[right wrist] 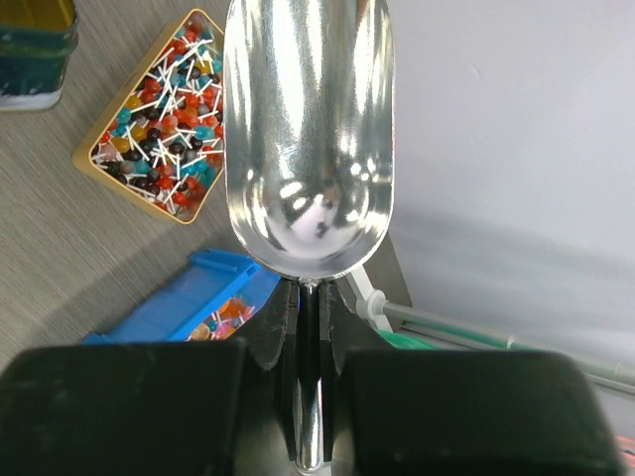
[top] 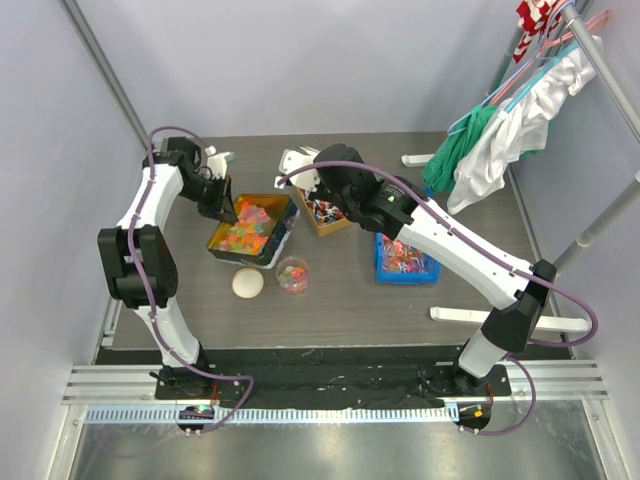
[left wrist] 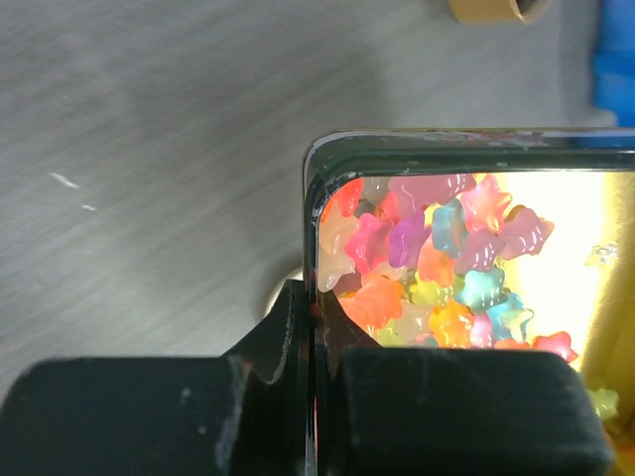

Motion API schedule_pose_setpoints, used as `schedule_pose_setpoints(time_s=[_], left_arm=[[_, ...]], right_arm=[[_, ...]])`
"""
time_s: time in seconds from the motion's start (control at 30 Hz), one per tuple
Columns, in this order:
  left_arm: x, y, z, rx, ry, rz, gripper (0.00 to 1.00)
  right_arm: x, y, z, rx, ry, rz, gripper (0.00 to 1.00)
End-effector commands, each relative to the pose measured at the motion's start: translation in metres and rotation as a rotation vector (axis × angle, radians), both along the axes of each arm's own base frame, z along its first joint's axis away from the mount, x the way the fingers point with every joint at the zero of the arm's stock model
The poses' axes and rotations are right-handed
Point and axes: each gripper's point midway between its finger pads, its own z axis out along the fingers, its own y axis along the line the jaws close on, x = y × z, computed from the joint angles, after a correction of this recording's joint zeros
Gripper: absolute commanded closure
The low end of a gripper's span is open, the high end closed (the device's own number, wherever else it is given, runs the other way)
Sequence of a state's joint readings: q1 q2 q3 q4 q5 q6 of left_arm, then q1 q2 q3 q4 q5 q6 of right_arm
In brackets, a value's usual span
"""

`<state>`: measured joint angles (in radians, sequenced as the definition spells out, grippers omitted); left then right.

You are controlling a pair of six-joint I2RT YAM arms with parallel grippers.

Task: Pack the candies
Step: Scoop the fake candies from the storage box.

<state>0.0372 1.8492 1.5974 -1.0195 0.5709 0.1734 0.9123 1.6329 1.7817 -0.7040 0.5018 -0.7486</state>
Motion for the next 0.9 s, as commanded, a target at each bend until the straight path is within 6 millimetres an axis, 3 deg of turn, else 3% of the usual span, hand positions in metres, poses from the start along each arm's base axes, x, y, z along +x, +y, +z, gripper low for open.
schedule_pose_setpoints(time_s=[0.0, 0.1, 0.37, 0.5, 0.53, 0.63, 0.87], left_arm=[[-0.039, -0.031, 0.038, -0.223, 0.119, -0.119, 1.0], [-0.05, -0.043, 0.051, -0.326, 0.175, -0.177, 1.0], [-0.051, -0.045, 0.048, -0.353, 0.223, -0.165, 1.0], [-0.029, -0.02, 0.023, -0.129, 0.131, -0.06, 1.0], [-0.023, -0.005, 0.014, 0.0, 0.101, -0.012, 1.0], [-0.008, 0.016, 0.008, 0.202, -0.041, 0.032, 1.0], [0.007, 0.017, 0.013, 0.363, -0.187, 0.077, 1.0]], right_arm=[[-0.004, 0.001, 0.028, 0.102, -0.046, 0.002, 0.99], [-0.004, 0.003, 0.029, 0.106, -0.044, 0.007, 0.99], [-0.008, 0.006, 0.03, 0.125, -0.031, 0.023, 0.99], [-0.013, 0.012, 0.029, 0.117, -0.022, 0.047, 0.99], [-0.014, 0.013, 0.029, 0.111, -0.023, 0.05, 0.99], [-0.022, 0.023, 0.027, 0.083, -0.015, 0.082, 0.99], [-0.045, 0.054, -0.005, -0.047, 0.043, 0.179, 0.99]])
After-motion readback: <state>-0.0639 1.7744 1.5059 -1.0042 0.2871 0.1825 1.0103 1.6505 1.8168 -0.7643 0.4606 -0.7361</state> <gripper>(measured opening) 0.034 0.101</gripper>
